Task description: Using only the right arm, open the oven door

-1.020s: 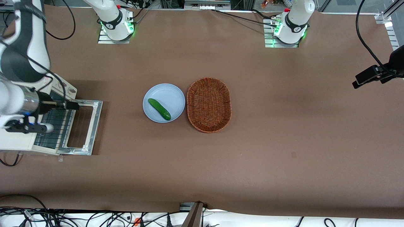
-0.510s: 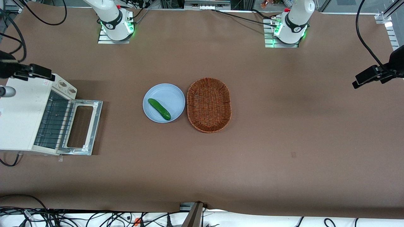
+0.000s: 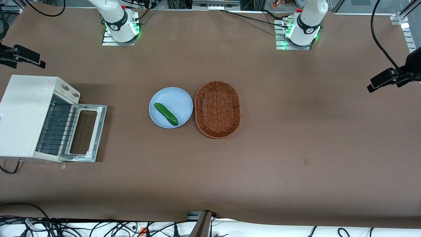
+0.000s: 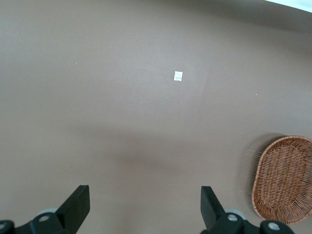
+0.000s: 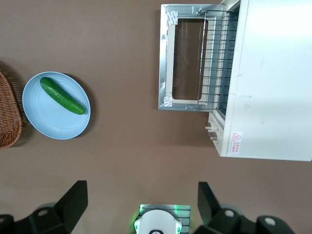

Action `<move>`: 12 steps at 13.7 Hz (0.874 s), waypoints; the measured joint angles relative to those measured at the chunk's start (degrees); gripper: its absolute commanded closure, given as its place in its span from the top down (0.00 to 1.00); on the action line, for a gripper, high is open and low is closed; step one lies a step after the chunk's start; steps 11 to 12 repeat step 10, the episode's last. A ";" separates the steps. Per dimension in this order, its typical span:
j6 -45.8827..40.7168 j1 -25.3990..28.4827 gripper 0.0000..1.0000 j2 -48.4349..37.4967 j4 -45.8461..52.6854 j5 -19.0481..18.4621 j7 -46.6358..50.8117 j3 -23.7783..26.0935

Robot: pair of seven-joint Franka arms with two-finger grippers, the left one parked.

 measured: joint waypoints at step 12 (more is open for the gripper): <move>0.55 0.00 1.00 0.01 -0.56 -0.06 0.00 0.53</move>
